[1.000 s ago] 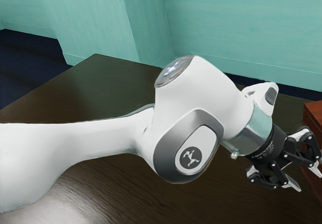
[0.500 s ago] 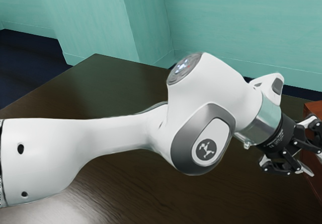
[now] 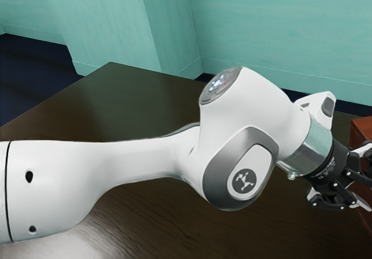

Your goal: Pull the drawer handle with one arm to open the drawer

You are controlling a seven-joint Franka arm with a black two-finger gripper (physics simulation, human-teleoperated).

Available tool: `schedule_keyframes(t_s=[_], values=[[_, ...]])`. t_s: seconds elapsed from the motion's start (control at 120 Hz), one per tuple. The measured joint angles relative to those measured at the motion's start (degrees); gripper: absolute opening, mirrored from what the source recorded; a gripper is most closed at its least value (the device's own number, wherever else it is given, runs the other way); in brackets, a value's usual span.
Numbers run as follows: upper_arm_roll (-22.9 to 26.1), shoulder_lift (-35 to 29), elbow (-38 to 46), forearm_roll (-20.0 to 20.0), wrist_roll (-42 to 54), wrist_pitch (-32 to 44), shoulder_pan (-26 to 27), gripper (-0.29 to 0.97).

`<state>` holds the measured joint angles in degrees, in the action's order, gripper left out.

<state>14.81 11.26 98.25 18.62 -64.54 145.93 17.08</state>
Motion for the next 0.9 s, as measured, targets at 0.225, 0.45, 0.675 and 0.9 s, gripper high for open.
schedule_keyframes(t_s=[0.225,0.45,0.675,0.9], values=[[0.1,0.0,0.0,0.0,-0.1,0.0,0.3,0.10],[0.1,0.5,0.0,0.1,-0.3,0.1,0.9,0.09],[0.0,0.6,0.1,0.0,-0.5,0.0,0.9,0.06],[-0.1,0.3,0.4,-0.2,-0.5,-0.4,0.6,0.00]])
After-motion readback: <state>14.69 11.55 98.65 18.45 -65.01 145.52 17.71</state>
